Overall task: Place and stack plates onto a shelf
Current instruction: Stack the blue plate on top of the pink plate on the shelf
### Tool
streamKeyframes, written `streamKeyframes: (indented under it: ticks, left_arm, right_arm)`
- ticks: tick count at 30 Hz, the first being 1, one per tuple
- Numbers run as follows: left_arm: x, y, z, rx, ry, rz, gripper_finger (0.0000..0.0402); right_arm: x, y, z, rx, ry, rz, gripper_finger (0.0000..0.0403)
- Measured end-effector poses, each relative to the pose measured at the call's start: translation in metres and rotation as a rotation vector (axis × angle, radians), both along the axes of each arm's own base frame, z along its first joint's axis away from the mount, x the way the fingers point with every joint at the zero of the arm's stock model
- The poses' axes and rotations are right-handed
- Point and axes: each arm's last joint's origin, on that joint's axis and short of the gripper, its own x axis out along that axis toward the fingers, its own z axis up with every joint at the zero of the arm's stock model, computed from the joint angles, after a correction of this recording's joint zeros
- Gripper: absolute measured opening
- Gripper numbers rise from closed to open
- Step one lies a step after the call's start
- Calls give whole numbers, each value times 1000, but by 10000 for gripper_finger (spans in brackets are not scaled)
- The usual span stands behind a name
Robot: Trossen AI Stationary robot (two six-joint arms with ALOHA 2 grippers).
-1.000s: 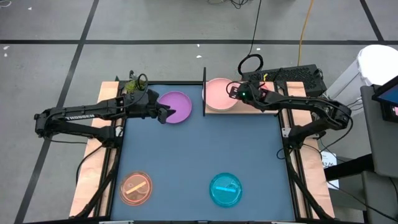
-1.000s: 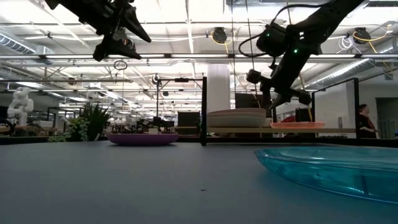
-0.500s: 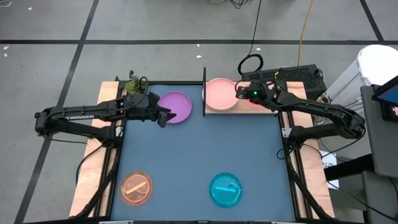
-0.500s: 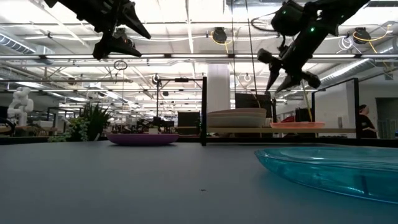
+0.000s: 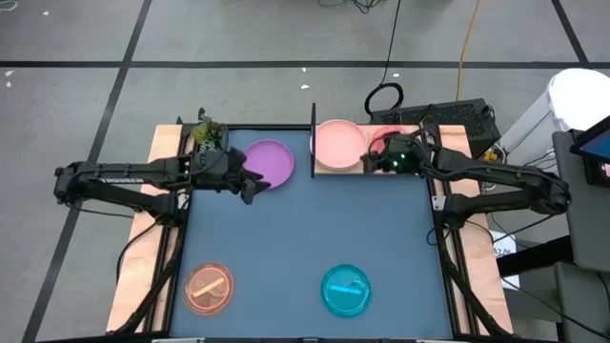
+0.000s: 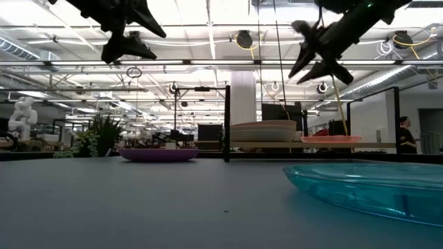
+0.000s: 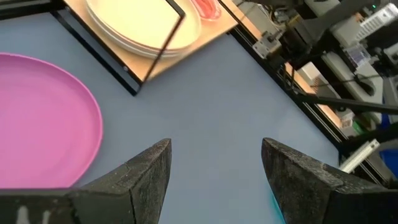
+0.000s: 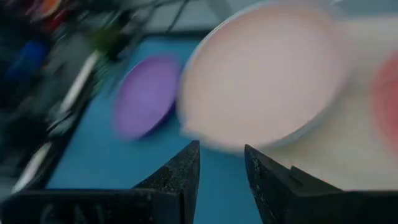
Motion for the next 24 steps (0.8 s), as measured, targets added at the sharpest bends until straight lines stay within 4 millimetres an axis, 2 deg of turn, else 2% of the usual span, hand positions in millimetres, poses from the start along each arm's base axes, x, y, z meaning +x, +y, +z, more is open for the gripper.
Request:
streamKeyframes:
  ticks: [4,8,13,24]
  left_arm:
    - [0,-7,-2,-4,19,-34,253]
    - [-2,-16,-4,-16,50,-69,253]
    - [-3,-25,-6,-45,72,-96,253]
    - [-4,-43,-6,-118,54,-74,253]
  right_arm:
    - [-4,23,3,128,-28,132,109]
    - [-15,52,0,268,35,200,109]
    - [-23,83,-3,355,114,326,109]
    - [-26,120,-7,452,185,523,110]
